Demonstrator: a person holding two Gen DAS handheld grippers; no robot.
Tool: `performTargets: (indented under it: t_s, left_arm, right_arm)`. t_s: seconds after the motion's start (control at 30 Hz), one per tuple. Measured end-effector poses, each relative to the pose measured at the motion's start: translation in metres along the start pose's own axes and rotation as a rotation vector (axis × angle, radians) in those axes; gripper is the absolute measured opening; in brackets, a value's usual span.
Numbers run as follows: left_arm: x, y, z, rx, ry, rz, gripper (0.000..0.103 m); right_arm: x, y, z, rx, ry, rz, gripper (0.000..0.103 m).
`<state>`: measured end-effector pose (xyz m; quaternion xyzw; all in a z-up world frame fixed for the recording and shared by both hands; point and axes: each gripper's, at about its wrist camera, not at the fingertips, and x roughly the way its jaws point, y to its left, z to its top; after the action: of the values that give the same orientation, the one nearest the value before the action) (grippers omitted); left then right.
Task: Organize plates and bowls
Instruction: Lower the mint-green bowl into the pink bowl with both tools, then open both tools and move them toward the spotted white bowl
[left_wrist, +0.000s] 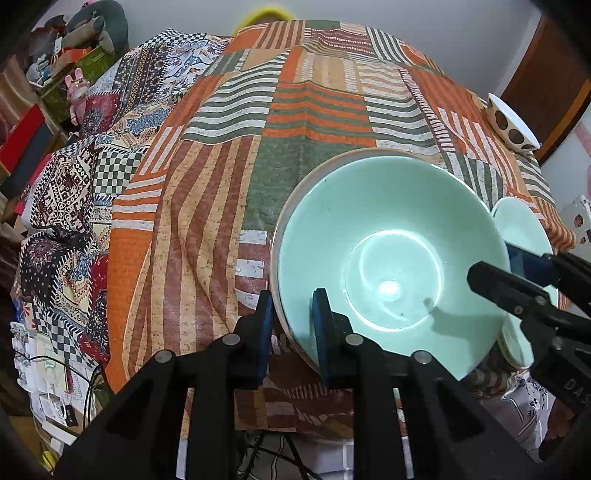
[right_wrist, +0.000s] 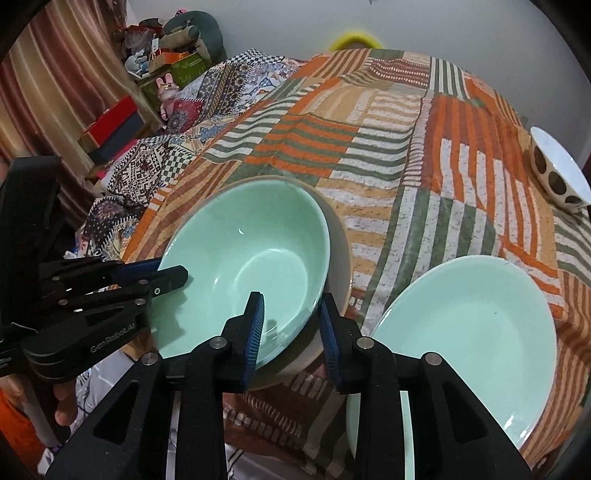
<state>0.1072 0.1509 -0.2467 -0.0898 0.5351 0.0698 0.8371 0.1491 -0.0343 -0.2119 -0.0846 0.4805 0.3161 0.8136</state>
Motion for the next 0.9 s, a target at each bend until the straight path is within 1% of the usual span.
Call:
performTargets:
  t_s: [0.03, 0.07, 0.1, 0.17, 0.3, 0.37, 0.43, 0.5, 0.57, 0.67, 0.73, 0.8, 0.9]
  left_arm:
    - [-0.001, 0.0, 0.0, -0.003, -0.001, -0.002, 0.021]
    - [-0.004, 0.0, 0.0, 0.0, -0.007, 0.004, 0.021]
    - [-0.008, -0.001, 0.0, 0.006, -0.018, 0.01, 0.021]
    - [-0.021, -0.003, 0.001, 0.016, -0.048, 0.015, 0.021]
    - [-0.046, -0.008, 0.005, 0.027, -0.096, -0.007, 0.025]
    - [-0.061, -0.015, 0.009, 0.036, -0.128, -0.022, 0.03]
    - [-0.073, -0.021, 0.012, 0.037, -0.16, -0.031, 0.047]
    - [-0.089, -0.031, 0.016, 0.037, -0.208, -0.047, 0.052]
    - [-0.102, -0.043, 0.021, 0.047, -0.239, -0.064, 0.055]
    - [-0.116, -0.062, 0.03, 0.064, -0.278, -0.09, 0.063]
    - [-0.121, -0.073, 0.036, 0.071, -0.301, -0.102, 0.069]
    - [-0.126, -0.087, 0.044, 0.084, -0.326, -0.115, 0.071]
    - [-0.129, -0.107, 0.058, 0.101, -0.347, -0.128, 0.073]
  right_arm:
    - [-0.002, 0.0, 0.0, 0.003, -0.009, -0.003, 0.036]
    - [-0.005, -0.001, 0.001, 0.006, -0.028, -0.025, 0.046]
    - [-0.008, -0.001, 0.001, 0.006, -0.046, -0.043, 0.06]
    - [-0.015, -0.003, 0.001, 0.007, -0.088, -0.063, 0.069]
    - [-0.024, -0.01, 0.002, 0.012, -0.095, -0.056, 0.069]
    - [-0.031, -0.015, 0.001, 0.022, -0.11, -0.053, 0.069]
    - [-0.041, -0.022, 0.0, 0.035, -0.13, -0.045, 0.069]
    - [-0.052, -0.03, 0.0, 0.043, -0.154, -0.051, 0.069]
    - [-0.063, -0.04, 0.001, 0.049, -0.178, -0.067, 0.069]
    - [-0.08, -0.06, 0.001, 0.066, -0.218, -0.102, 0.069]
    - [-0.092, -0.076, -0.001, 0.089, -0.244, -0.127, 0.073]
    - [-0.104, -0.096, -0.002, 0.124, -0.273, -0.155, 0.077]
    - [-0.117, -0.129, -0.003, 0.181, -0.302, -0.199, 0.077]
